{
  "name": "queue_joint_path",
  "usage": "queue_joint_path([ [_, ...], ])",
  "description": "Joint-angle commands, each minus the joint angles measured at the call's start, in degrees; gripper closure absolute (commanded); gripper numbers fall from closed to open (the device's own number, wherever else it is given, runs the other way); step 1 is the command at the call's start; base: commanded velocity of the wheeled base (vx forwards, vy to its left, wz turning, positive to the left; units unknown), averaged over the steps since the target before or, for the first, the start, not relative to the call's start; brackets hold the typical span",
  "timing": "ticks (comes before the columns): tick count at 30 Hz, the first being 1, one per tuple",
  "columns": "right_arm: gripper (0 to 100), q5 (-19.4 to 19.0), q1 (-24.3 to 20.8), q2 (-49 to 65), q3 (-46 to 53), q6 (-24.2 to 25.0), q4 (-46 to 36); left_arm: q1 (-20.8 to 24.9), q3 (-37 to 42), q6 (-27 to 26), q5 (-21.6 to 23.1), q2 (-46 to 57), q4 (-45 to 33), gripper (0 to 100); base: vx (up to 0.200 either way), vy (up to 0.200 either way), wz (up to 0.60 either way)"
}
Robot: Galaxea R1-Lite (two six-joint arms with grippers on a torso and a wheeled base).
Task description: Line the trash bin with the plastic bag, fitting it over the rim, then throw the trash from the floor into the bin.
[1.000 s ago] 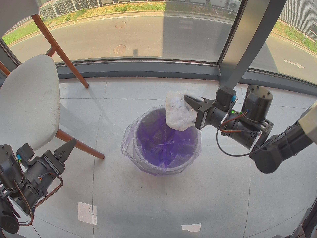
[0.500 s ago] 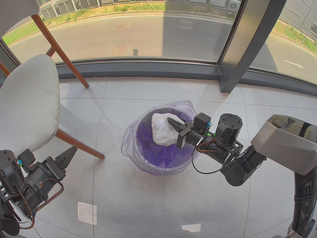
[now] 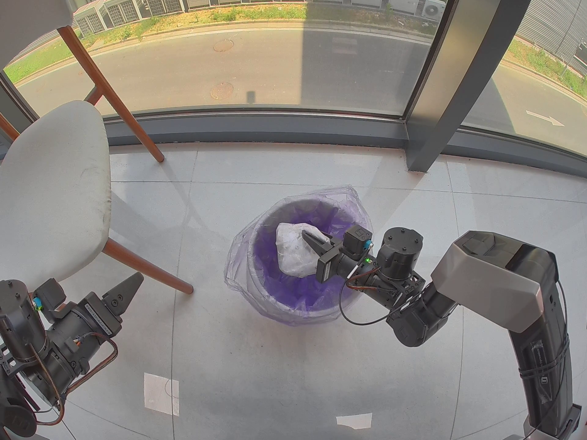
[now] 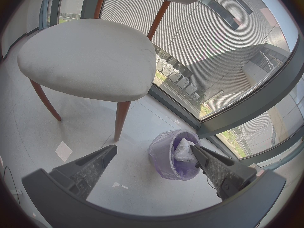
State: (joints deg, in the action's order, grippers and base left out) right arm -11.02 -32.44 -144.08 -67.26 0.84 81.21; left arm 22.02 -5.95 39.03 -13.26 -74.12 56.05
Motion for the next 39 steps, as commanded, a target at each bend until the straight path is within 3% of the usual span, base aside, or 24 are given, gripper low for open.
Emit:
queue_joint_path([
  [1,100,0.0,0.2,-3.3,-1.7,0.0,0.1,0.0,0.1,0.0,-0.1,-0.1,0.0,0,0.000,0.000,0.00],
  [10,100,0.0,0.2,-4.5,-4.3,0.0,-0.1,0.0,0.5,0.0,-0.2,-0.1,0.0,0,0.000,0.000,0.00],
  [11,0,0.0,0.2,-4.5,-4.2,0.0,-0.1,0.0,0.5,0.0,-0.2,-0.1,0.0,0,0.000,0.000,0.00],
  [18,0,0.0,0.4,-2.6,-4.1,0.0,1.0,0.0,0.5,-0.1,0.1,-0.1,0.1,0,0.000,0.000,0.00],
  [26,0,0.3,1.8,10.4,0.5,0.1,0.5,0.0,0.9,-1.0,0.0,1.3,0.2,0,0.000,0.000,0.00],
  [31,0,0.9,4.7,26.7,13.5,0.3,0.9,-0.9,1.0,-1.2,-0.4,3.0,0.1,0,0.000,0.000,0.00],
  [35,0,1.0,9.1,39.7,25.8,0.3,0.9,-6.2,2.9,-1.4,-0.1,7.9,-0.3,0,0.000,0.000,0.00],
  [39,0,1.3,15.6,54.5,39.4,0.2,0.4,-8.6,5.9,-6.4,-0.4,12.4,-0.9,0,0.000,0.000,0.00],
])
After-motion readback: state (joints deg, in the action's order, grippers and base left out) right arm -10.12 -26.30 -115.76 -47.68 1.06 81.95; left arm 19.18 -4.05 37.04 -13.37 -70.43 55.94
